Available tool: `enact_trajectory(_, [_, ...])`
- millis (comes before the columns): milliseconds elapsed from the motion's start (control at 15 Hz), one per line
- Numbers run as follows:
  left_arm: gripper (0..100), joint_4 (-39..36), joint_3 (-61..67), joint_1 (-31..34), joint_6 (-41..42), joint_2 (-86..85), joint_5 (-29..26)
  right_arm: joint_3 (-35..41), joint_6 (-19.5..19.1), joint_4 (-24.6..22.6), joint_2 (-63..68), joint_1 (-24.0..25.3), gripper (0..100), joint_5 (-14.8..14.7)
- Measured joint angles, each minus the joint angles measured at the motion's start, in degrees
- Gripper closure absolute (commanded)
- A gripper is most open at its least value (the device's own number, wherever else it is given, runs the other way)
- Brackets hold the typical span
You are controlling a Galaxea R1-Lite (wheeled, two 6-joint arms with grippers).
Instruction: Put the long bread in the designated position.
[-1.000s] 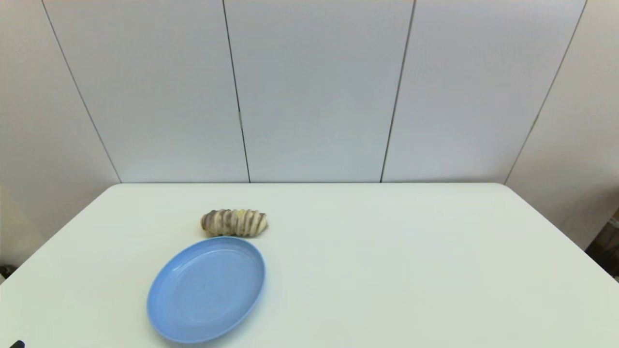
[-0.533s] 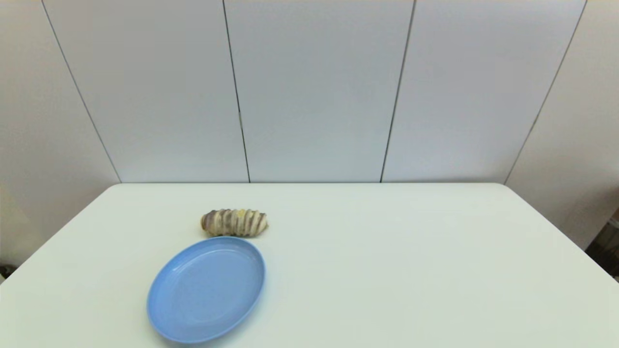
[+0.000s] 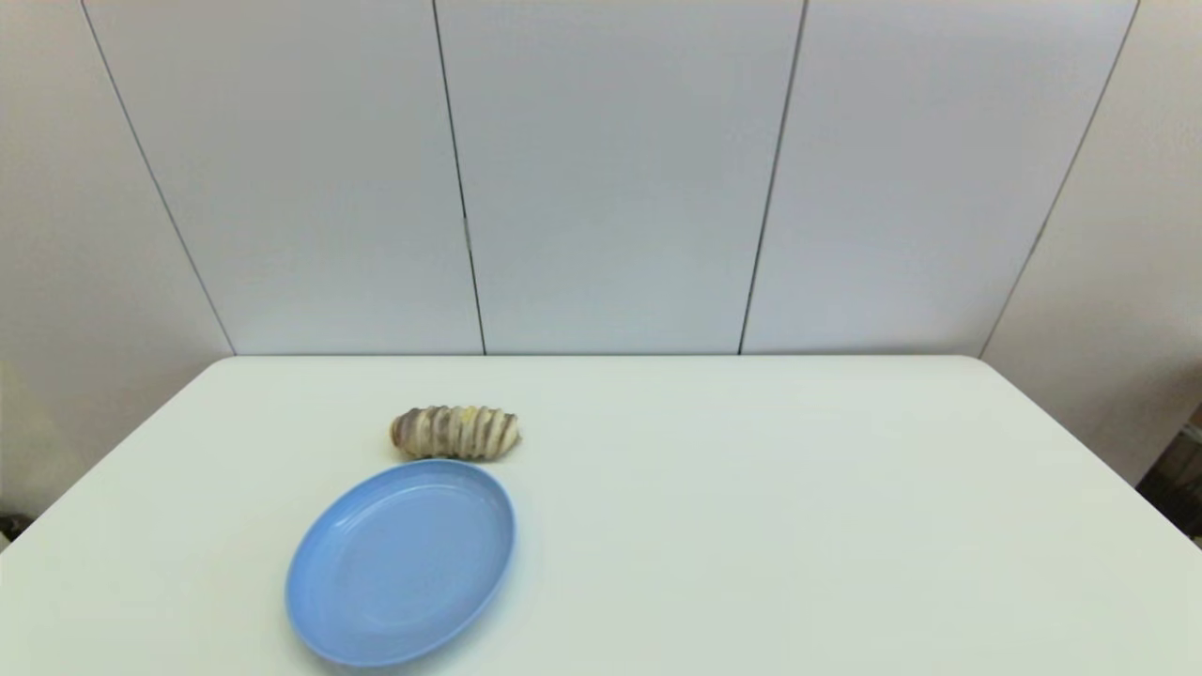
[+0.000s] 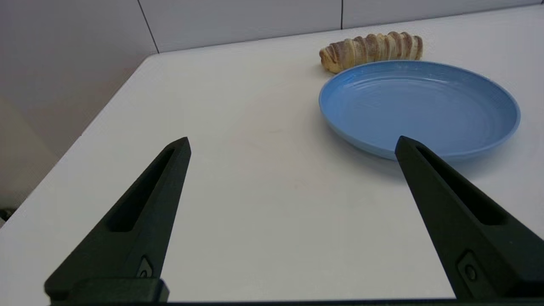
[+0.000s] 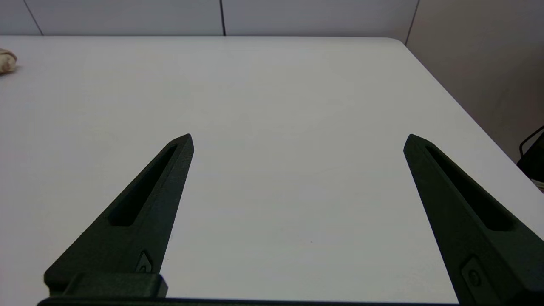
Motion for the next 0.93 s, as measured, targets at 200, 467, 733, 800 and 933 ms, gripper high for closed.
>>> enact_trajectory(200, [0,0.02,0.06,0.0,-0.78,-0.09,-0.1,0.0,0.02,0.0,0.0,0.0,0,-0.02])
enact_trajectory(467, [0,0.0,0.11,0.0,-6.62,-0.13,0.23,0.0,0.02,-0.02,0.0,0.0,0,0.0])
enact_trajectory(733, [0,-0.16,0.11,0.0,-9.4,-0.13,1.88,0.0,0.02,-0.02,0.0,0.0,0,0.0])
enact_trajectory(800, [0,-0.16,0.11,0.0,-9.4,-0.13,1.85,0.0,0.0,-0.02,0.0,0.0,0,0.0])
enact_trajectory(933, [0,-0.16,0.11,0.0,-9.4,-0.13,1.88,0.0,0.09,-0.02,0.0,0.0,0,0.02])
